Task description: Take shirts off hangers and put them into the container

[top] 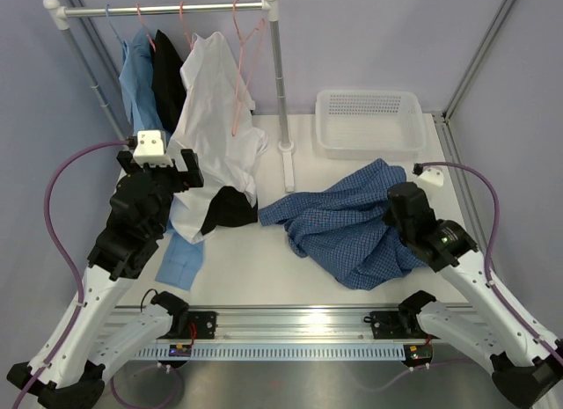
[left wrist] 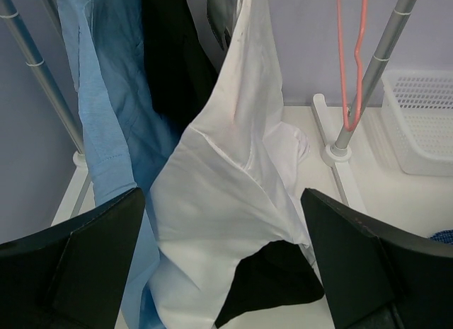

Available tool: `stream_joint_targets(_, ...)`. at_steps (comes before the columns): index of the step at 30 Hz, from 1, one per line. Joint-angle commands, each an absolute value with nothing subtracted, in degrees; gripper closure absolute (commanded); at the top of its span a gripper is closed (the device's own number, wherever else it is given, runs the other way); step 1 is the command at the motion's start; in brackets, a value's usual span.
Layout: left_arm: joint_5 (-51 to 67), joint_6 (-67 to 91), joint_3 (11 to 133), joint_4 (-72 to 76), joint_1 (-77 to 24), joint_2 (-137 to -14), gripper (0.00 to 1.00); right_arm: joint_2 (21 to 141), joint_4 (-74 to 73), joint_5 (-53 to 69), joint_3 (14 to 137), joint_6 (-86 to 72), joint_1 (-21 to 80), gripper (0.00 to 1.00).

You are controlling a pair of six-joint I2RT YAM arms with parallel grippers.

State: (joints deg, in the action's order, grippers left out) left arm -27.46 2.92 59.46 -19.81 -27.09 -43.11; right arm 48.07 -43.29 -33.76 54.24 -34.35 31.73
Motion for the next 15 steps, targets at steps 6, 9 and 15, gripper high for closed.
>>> stream_joint_targets(6,-27.6,2.9,59.2,-16.5,-26.9,-42.4,0.01,47.4,-45.5,-21.6,40.9,-48.8,25.7,0.28)
stream_joint_targets(9,-27.3,2.9,59.2,-16.4,-26.9,-42.4,0.01,49.9,-44.8,-20.6,39.9,-49.0,25.0,0.00)
stream_joint_targets(15,-27.7,2.5,59.1,-16.4,-26.9,-42.0,0.01,61.7,-40.9,-19.6,40.3,-47.4,24.3,0.01)
